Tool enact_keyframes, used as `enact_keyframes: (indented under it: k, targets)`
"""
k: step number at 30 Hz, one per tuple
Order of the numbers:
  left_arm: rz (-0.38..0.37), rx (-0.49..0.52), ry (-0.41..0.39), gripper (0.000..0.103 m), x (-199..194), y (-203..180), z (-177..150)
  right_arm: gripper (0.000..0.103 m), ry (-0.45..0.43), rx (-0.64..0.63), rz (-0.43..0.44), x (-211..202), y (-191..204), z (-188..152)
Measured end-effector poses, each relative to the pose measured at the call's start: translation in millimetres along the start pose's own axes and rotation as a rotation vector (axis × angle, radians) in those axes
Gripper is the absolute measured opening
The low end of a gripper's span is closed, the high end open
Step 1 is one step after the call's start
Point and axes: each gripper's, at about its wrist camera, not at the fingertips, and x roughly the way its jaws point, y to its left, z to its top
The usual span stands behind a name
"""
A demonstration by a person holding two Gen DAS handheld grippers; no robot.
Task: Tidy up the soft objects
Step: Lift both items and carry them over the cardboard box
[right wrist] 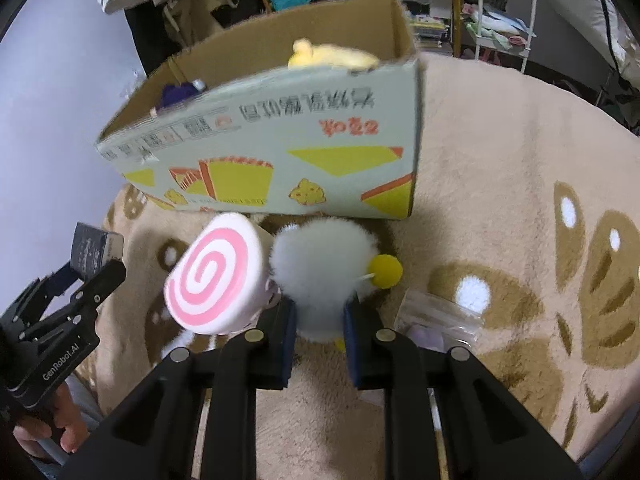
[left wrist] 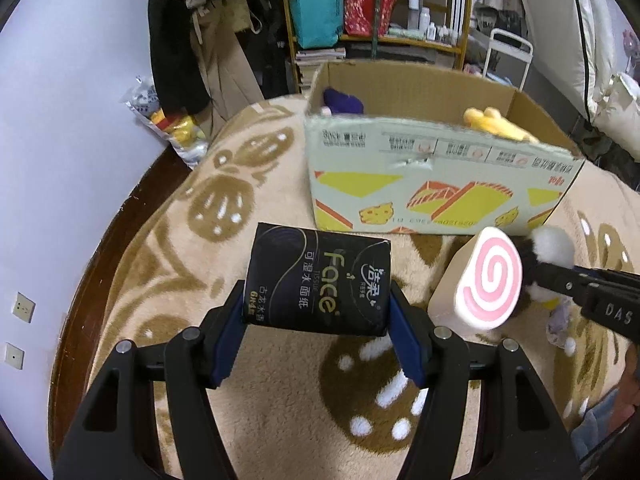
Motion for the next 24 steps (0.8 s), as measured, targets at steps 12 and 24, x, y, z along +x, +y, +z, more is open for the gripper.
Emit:
enact_keyframes:
  k: [12,24]
  targets:
    - [0.022,0.004,-0.148,0.064,-50,-3,14,0.022,-0.262,-0.048,0.082,-85,8,1]
    - [0.060,0.063,-0.355,0.064,-108,-14,52,0.022,-0.557,-0.044,0.088,-137,16,29]
